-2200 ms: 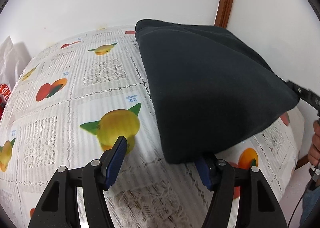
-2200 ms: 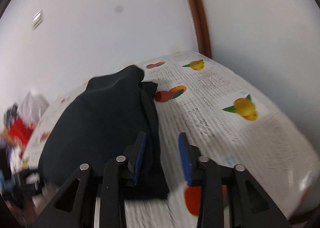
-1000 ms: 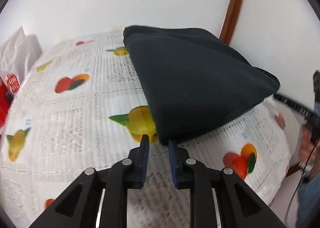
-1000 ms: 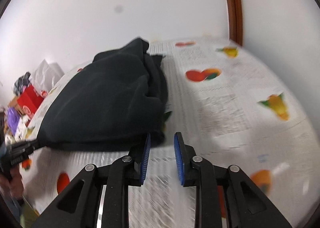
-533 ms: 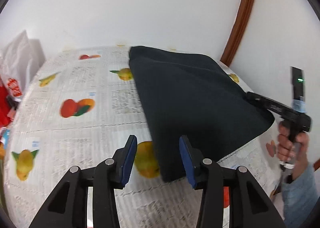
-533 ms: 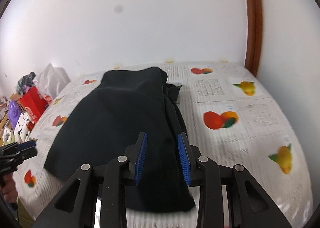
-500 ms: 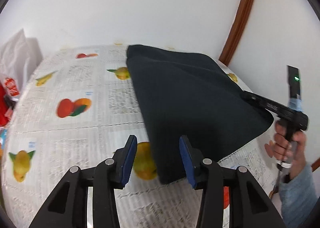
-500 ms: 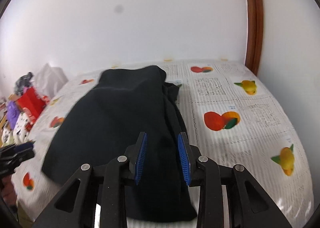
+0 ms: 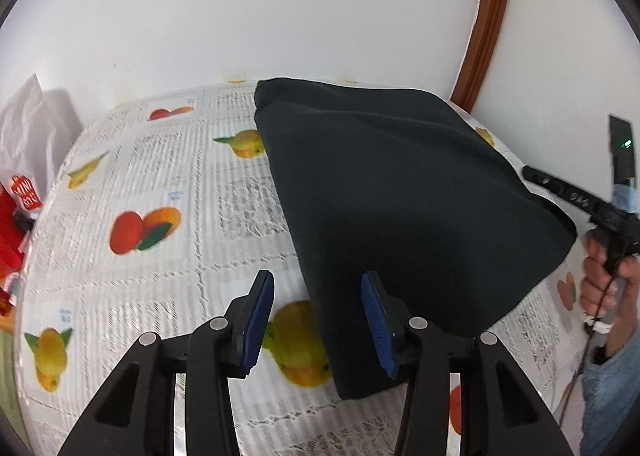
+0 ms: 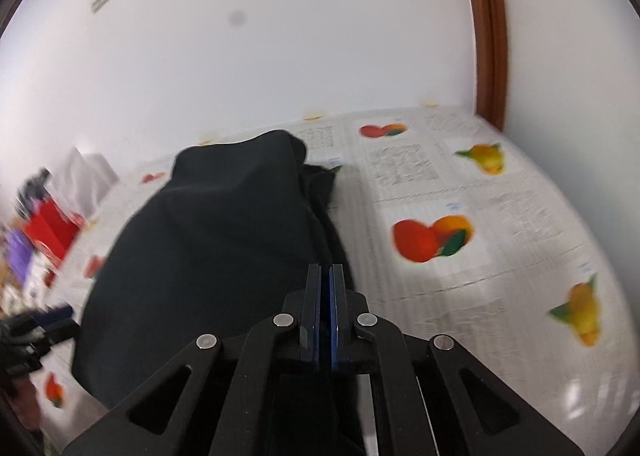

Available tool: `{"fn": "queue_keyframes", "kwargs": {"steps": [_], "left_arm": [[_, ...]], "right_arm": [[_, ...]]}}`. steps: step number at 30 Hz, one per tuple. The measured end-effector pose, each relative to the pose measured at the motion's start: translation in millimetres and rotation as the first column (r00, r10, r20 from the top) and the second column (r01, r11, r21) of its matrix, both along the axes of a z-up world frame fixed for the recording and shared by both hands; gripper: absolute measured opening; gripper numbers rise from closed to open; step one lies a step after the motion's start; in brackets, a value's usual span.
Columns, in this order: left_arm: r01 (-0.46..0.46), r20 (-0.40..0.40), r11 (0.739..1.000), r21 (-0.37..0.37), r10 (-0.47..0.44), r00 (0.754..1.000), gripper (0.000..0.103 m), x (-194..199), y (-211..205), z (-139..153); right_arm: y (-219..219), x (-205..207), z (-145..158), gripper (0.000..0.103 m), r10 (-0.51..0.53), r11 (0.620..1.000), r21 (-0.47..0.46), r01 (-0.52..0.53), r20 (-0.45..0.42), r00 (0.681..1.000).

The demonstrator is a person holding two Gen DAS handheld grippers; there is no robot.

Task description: Fold small clothes

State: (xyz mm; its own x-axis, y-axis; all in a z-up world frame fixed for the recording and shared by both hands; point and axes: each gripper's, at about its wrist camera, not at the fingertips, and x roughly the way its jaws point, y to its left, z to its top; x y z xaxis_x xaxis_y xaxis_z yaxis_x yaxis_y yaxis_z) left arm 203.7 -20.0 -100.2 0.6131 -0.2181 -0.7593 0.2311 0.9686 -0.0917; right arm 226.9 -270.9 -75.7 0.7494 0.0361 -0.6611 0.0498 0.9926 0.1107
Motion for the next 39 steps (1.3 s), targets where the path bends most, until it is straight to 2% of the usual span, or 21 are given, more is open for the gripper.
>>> {"fn": "queue_keyframes", "kwargs": {"steps": [3, 5, 7, 12, 16, 20, 21, 22, 24, 25, 28, 32, 34, 35, 36, 37, 39], "left_arm": [[-0.016, -0.011, 1.0, 0.004, 0.017, 1.0, 0.044, 10, 2, 1], [-0.022, -0.013, 1.0, 0.002, 0.022, 1.0, 0.044, 16, 3, 2], [-0.024, -0.001, 1.0, 0.013, 0.024, 1.0, 0.045, 22, 0, 4], [-0.016, 0.0, 1.0, 0.009, 0.016, 1.0, 0.046, 38, -1, 2], [-0.018, -0.001, 1.0, 0.002, 0.018, 1.0, 0.046, 51, -5, -2], [-0.009, -0.009, 1.0, 0.004, 0.009, 1.0, 0.046, 60, -10, -6], [-0.007, -0.014, 1.0, 0.006, 0.007, 1.0, 0.046, 62, -11, -7], [-0.006, -0.021, 1.0, 0.009, 0.006, 1.0, 0.046, 64, -11, -8], [0.004, -0.03, 1.0, -0.005, -0.004, 1.0, 0.047, 65, -10, -8], [0.007, -0.032, 1.0, -0.011, -0.007, 0.999, 0.047, 65, -9, -8], [0.011, -0.038, 1.0, -0.023, -0.012, 0.999, 0.047, 66, -7, -8], [0.016, -0.035, 0.999, -0.034, -0.017, 0.999, 0.047, 64, -4, -6], [0.014, -0.04, 0.999, -0.04, -0.015, 0.999, 0.047, 63, -3, -6], [0.012, -0.041, 0.999, -0.043, -0.014, 0.999, 0.047, 62, -3, -5], [0.011, -0.043, 0.999, -0.045, -0.013, 0.999, 0.047, 61, -3, -5], [0.007, -0.044, 0.999, -0.046, -0.009, 0.999, 0.047, 60, -2, -5], [0.001, -0.043, 0.999, -0.053, -0.003, 0.999, 0.047, 57, 1, -4]], "right_arm": [[3, 7, 15, 0.008, 0.039, 0.999, 0.001, -0.039, -0.015, 0.999], [8, 16, 23, 0.02, 0.063, 0.998, -0.014, -0.063, -0.027, 0.998], [18, 35, 29, 0.045, 0.096, 0.995, -0.034, -0.098, -0.053, 0.994], [27, 87, 22, 0.045, 0.081, 0.997, -0.003, -0.082, -0.116, 0.99], [25, 120, 6, 0.04, 0.05, 0.998, 0.056, -0.04, -0.184, 0.982], [25, 144, -4, 0.033, 0.031, 0.996, 0.085, -0.014, -0.206, 0.978], [25, 147, -6, 0.011, 0.055, 0.994, 0.108, -0.033, -0.204, 0.977], [27, 148, -4, 0.007, 0.084, 0.991, 0.118, -0.061, -0.195, 0.977], [21, 141, 5, 0.007, 0.092, 0.991, 0.109, -0.081, -0.104, 0.99], [14, 139, 4, 0.007, 0.079, 0.989, 0.129, -0.068, -0.087, 0.993], [8, 148, -11, 0.007, 0.057, 0.988, 0.153, -0.033, -0.155, 0.986], [16, 150, 0, 0.019, 0.053, 0.992, 0.116, -0.039, -0.118, 0.992], [21, 162, -2, 0.022, 0.037, 0.996, 0.09, -0.024, -0.138, 0.99], [22, 169, -5, 0.021, 0.031, 0.996, 0.085, -0.018, -0.155, 0.987], [22, 175, -9, 0.006, 0.024, 0.996, 0.087, -0.01, -0.165, 0.986], [22, 179, -11, 0.003, 0.022, 0.996, 0.091, -0.007, -0.163, 0.986], [18, 176, -7, 0.003, 0.005, 0.997, 0.081, 0.006, -0.13, 0.992]]}}
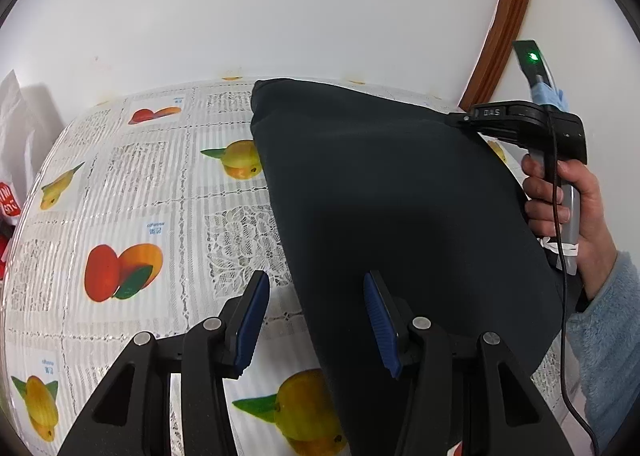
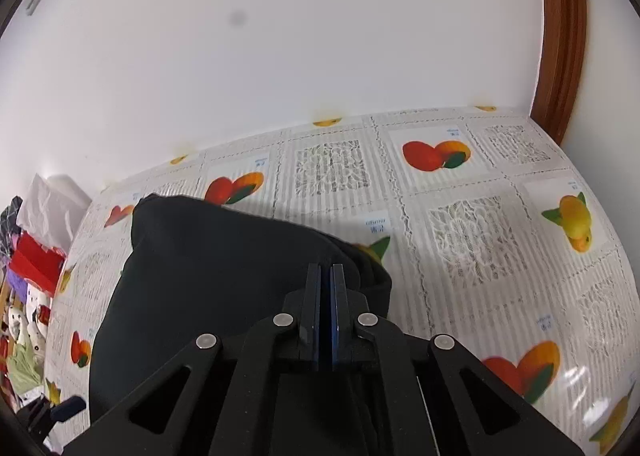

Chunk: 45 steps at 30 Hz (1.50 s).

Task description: Fold small clothes

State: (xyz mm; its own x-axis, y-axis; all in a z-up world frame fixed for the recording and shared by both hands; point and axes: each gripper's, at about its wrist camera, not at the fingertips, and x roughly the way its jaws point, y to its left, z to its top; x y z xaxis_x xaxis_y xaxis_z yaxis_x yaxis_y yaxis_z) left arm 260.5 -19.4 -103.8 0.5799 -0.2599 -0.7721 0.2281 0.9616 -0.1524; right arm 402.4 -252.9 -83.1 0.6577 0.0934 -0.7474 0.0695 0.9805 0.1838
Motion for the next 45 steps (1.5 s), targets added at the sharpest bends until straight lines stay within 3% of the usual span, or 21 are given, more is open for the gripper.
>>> {"fn": "queue_keyframes", "kwargs": {"steps": [5, 10, 15, 19, 26, 27, 29, 30, 34, 39, 42, 45], "left_arm": [[0.0, 0.004, 1.0, 0.005, 0.0, 1.0, 0.047, -13, 4, 3], [-0.002, -0.005, 1.0, -0.017, 0.002, 1.0, 0.047, -28, 9, 0], [-0.017, -0.026, 0.999, -0.033, 0.016, 1.0, 0.048, -42, 15, -3], [-0.03, -0.038, 0.998, -0.05, 0.028, 0.999, 0.048, -55, 18, -3], [-0.04, -0.036, 0.998, -0.044, 0.039, 0.999, 0.05, -70, 19, -6], [-0.042, -0.032, 0.998, -0.041, 0.04, 0.999, 0.05, -71, 19, -6], [-0.043, -0.029, 0.998, -0.036, 0.042, 0.999, 0.05, -71, 19, -5], [-0.044, -0.029, 0.998, -0.036, 0.043, 0.999, 0.051, -72, 19, -5], [-0.046, -0.035, 0.998, -0.039, 0.045, 0.998, 0.051, -74, 19, -5], [-0.039, -0.029, 0.999, -0.027, 0.038, 0.999, 0.051, -77, 16, -4], [-0.035, -0.027, 0.999, -0.03, 0.034, 0.999, 0.051, -77, 15, -5], [-0.04, -0.033, 0.998, -0.043, 0.039, 0.999, 0.051, -76, 15, -6]], "right_arm": [[-21, -36, 22, 0.011, -0.077, 0.997, -0.03, 0.077, 0.012, 0.997], [-41, -106, 35, 0.036, -0.026, 1.0, 0.001, 0.026, 0.038, 0.999], [-35, -158, 19, 0.036, 0.047, 0.999, 0.021, -0.047, 0.009, 0.999], [-24, -185, 9, 0.036, 0.096, 0.994, 0.056, -0.098, 0.048, 0.994], [-14, -192, -11, 0.036, 0.092, 0.995, 0.031, -0.093, 0.033, 0.995], [-15, -190, -12, 0.033, 0.09, 0.995, 0.028, -0.091, 0.029, 0.996], [-18, -188, -15, 0.006, 0.083, 0.996, 0.028, -0.084, 0.023, 0.996], [-22, -189, -13, 0.001, 0.083, 0.996, 0.041, -0.084, 0.037, 0.996], [-46, -209, 1, 0.001, 0.028, 0.989, 0.142, -0.05, 0.148, 0.989], [-41, -213, 0, 0.006, 0.056, 0.991, 0.117, -0.071, 0.129, 0.99], [-42, -213, -3, 0.024, 0.063, 0.988, 0.132, -0.078, 0.11, 0.992], [-41, -211, -8, 0.028, 0.061, 0.989, 0.127, -0.072, 0.09, 0.994]]}}
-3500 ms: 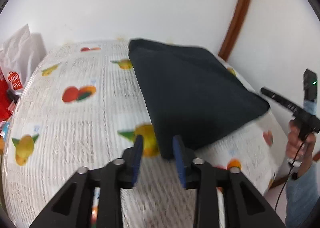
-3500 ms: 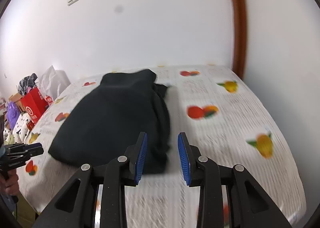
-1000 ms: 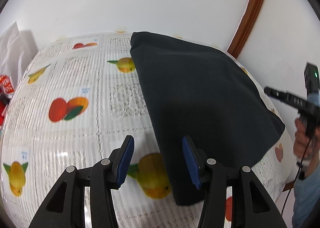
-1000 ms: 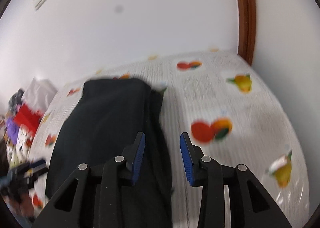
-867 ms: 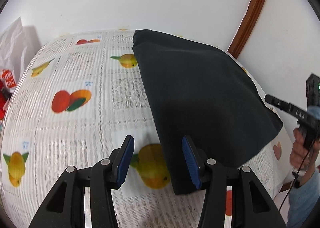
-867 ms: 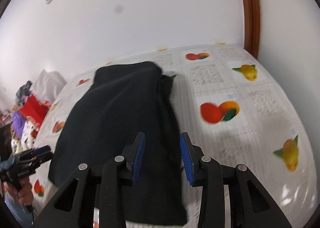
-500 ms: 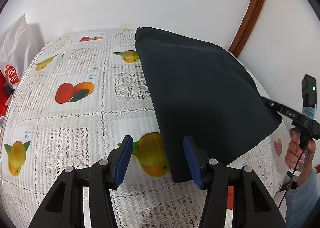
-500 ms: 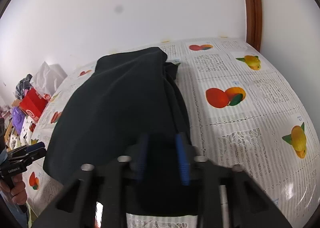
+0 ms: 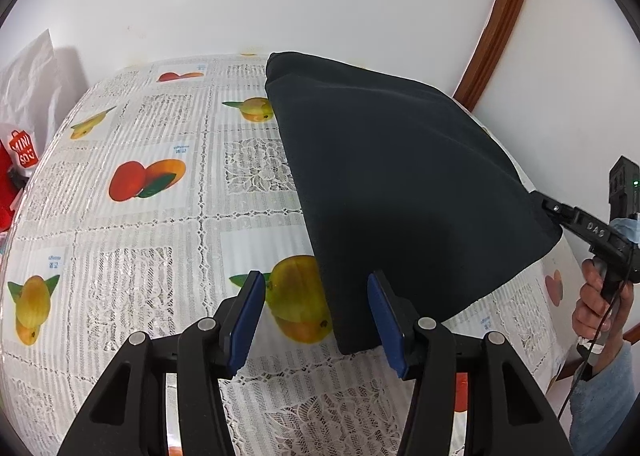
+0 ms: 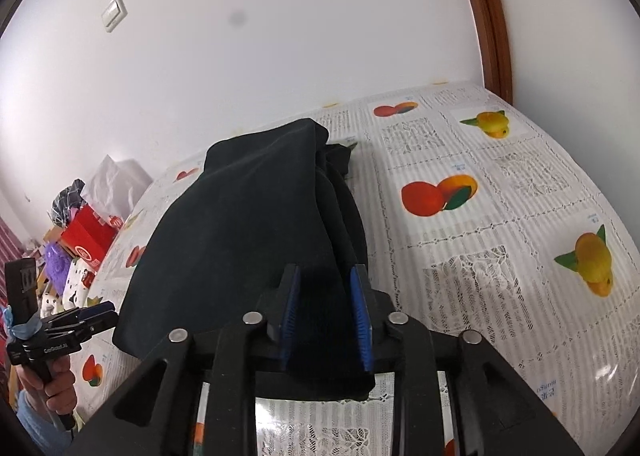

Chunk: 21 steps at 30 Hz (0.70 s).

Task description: Fold small clothes

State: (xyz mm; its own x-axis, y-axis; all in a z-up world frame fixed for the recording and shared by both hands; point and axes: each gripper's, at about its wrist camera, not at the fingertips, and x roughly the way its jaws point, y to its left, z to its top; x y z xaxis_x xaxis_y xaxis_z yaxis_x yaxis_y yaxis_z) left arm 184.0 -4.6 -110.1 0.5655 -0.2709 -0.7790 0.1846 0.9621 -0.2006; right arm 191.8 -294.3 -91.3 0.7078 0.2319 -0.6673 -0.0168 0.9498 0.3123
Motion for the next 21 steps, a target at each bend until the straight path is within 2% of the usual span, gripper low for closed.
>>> {"fn": "queue_keyframes", "kwargs": {"steps": [3, 4, 5, 7, 9, 10, 21], "left_arm": [[0.004, 0.003, 1.0, 0.006, -0.004, 1.0, 0.051, -1, -1, 0], [0.002, 0.003, 1.0, 0.007, -0.002, 1.0, 0.051, -1, -1, 0], [0.0, 0.003, 1.0, 0.007, 0.0, 1.0, 0.052, -1, -1, 0], [-0.008, 0.001, 1.0, 0.006, 0.008, 1.0, 0.052, -3, -1, 0], [-0.007, 0.006, 1.0, 0.013, 0.007, 1.0, 0.052, -5, -3, 1], [-0.008, 0.011, 1.0, 0.021, 0.007, 1.0, 0.052, -7, -4, 1], [-0.014, 0.019, 0.999, 0.044, 0.013, 1.0, 0.052, -30, -16, 5]], "right_arm": [[0, 3, -8, 0.026, 0.002, 1.0, 0.013, -0.002, -0.027, 1.0], [-1, 4, -9, 0.006, 0.012, 1.0, 0.02, -0.012, -0.022, 1.0], [-3, 1, -6, 0.004, 0.006, 1.0, 0.01, -0.006, -0.001, 1.0], [-11, -8, -1, 0.003, -0.009, 0.999, 0.038, 0.007, 0.062, 0.998], [-18, -12, -4, 0.003, -0.033, 0.995, 0.092, 0.026, 0.066, 0.997], [-17, -13, -6, 0.003, -0.038, 0.996, 0.085, 0.033, 0.057, 0.998], [5, -42, -7, 0.009, -0.112, 0.986, -0.123, 0.112, 0.008, 0.994]]}}
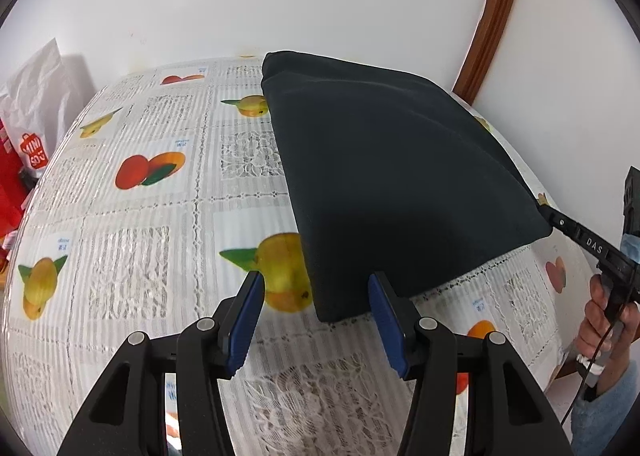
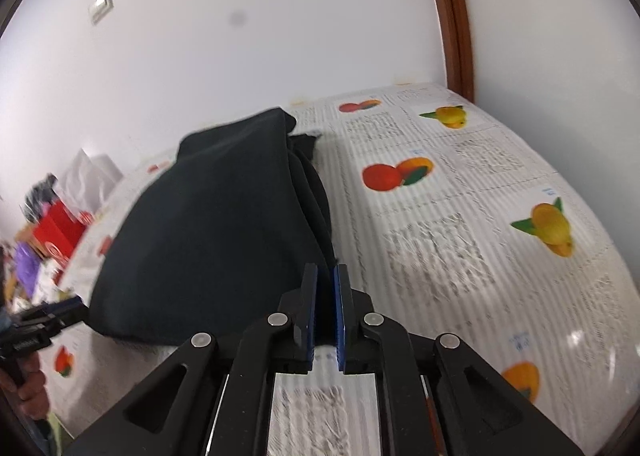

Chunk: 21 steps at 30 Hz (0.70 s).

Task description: Fold small clothes

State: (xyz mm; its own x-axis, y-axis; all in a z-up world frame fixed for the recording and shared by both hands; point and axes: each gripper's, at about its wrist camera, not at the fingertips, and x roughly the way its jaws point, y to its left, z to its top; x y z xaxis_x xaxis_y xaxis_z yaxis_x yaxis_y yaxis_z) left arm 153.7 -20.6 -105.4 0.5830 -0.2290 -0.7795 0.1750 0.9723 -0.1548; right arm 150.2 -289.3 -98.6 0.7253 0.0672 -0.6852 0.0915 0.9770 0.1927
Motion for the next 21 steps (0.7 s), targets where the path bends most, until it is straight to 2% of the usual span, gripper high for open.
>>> {"fn": "queue_keyframes", "kwargs": {"steps": [2, 8, 10, 13, 15, 17, 18, 21], "left_arm": [[0.0, 0.003, 1.0, -0.001, 0.0, 1.0, 0.052, -6, -2, 4], [-0.028, 0.044, 1.0, -0.011, 0.028, 0.999, 0.052, -33, -1, 28], [-0.042, 0.066, 0.999, 0.0, 0.042, 0.997, 0.056, -43, -2, 38], [-0.067, 0.108, 0.998, 0.022, 0.064, 0.992, 0.065, -63, -2, 55], [-0.08, 0.129, 0.996, 0.04, 0.074, 0.989, 0.072, -74, -2, 66], [-0.097, 0.145, 0.993, 0.061, 0.087, 0.986, 0.075, -86, -2, 75], [-0.099, 0.148, 0.993, 0.067, 0.088, 0.985, 0.082, -91, -3, 79], [-0.104, 0.148, 0.992, 0.077, 0.091, 0.985, 0.084, -103, -4, 87]], "right_arm": [[3, -5, 3, 0.012, -0.014, 0.999, -0.034, 0.013, -0.029, 0.999], [11, -30, 28, 0.031, -0.017, 0.996, -0.084, 0.012, -0.05, 0.999], [17, -45, 44, 0.053, -0.035, 0.992, -0.121, 0.031, -0.033, 0.999], [25, -66, 66, 0.07, -0.058, 0.987, -0.148, 0.059, 0.01, 0.998], [32, -82, 80, 0.077, -0.07, 0.984, -0.163, 0.074, 0.029, 0.997], [38, -96, 91, 0.083, -0.079, 0.983, -0.163, 0.084, 0.041, 0.996], [39, -100, 94, 0.086, -0.081, 0.984, -0.158, 0.086, 0.04, 0.996], [42, -117, 102, 0.086, -0.076, 0.988, -0.133, 0.079, 0.028, 0.997]]}}
